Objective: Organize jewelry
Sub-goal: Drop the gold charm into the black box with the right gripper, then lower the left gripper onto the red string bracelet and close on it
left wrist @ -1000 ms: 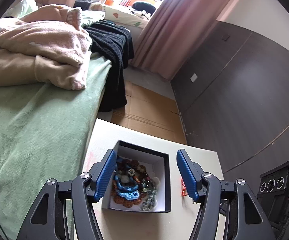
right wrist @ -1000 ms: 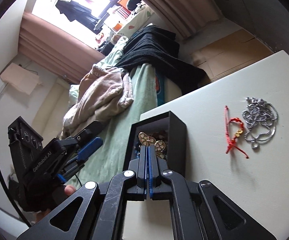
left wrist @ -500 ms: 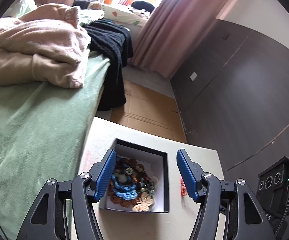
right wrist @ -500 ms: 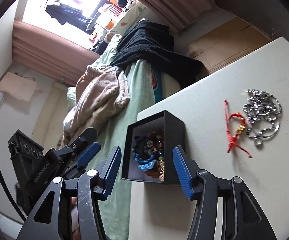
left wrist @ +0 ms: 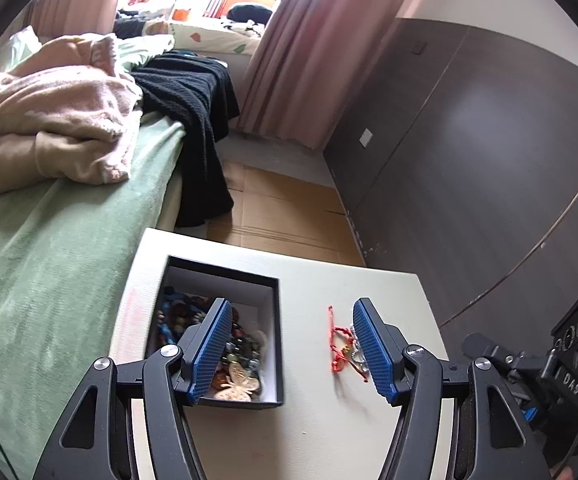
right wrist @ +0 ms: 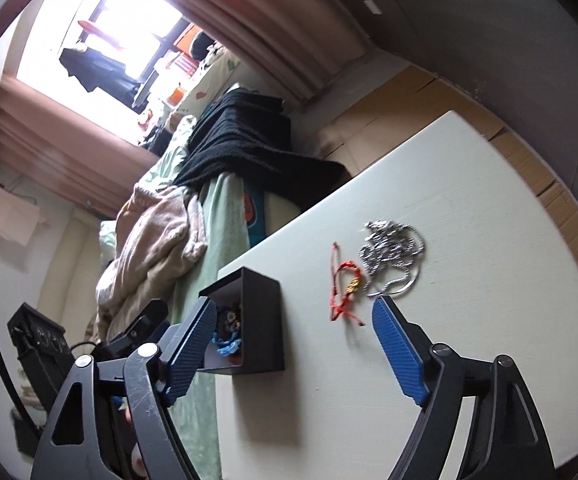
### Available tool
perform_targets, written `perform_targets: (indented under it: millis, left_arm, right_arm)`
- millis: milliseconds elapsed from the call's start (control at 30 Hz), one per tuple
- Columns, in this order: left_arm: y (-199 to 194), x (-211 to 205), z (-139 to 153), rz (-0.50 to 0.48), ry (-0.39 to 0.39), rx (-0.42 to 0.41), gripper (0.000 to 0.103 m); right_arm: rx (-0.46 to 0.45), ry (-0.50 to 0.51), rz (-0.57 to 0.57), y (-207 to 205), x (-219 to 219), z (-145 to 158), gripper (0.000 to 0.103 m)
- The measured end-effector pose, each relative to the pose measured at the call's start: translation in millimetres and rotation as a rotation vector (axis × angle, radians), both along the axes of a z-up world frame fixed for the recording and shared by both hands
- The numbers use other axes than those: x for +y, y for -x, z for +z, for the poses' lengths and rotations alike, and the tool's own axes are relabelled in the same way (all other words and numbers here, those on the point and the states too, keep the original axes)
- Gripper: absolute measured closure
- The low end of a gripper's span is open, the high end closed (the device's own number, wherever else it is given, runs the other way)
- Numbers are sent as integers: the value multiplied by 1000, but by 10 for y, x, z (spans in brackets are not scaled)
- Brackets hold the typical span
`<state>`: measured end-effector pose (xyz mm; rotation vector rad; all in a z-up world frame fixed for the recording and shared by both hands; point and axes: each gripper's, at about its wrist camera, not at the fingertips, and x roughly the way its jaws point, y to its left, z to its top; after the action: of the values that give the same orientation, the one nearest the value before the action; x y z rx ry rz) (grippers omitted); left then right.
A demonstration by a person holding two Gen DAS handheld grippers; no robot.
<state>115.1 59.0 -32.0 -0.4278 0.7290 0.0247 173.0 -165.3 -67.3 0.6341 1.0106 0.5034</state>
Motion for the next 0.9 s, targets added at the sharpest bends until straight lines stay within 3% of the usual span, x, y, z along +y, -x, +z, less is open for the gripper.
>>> perform_targets:
  millis: [100,167,233,333,533,733,800,900]
  left_arm:
    - [-23,-173,1,-26,-21,-2,38]
    - [-33,-294,1,-33,-42,-8,20]
    - [-34,-397,9,-27,-60,-20,10]
    - [-72,-555,6,-45,-57,-23,9]
    - [-190,-819,-63,-100,-44,5,9]
    - [-310,-1003,-201,-140,-87,55,11]
    - [-356,-1056,-282,-137,-122,84,18]
    - [-450,-1086,-437,-145,-163,146,38]
  right_arm:
    - [-1,14,-22,8,-130,27,21]
    - [2,27,-38,5,-218,38,18]
    - [6,41,-59,12,-322,42,11]
    - [16,54,-98,9,-511,27,8]
    - [45,28,-140,-19,-835,-49,8]
    - [55,34,-202,-67,-1056,-75,8]
    - [66,33,-212,-98,-1110,-106,8]
    - [81,29,-214,-135,-1132,-142,8]
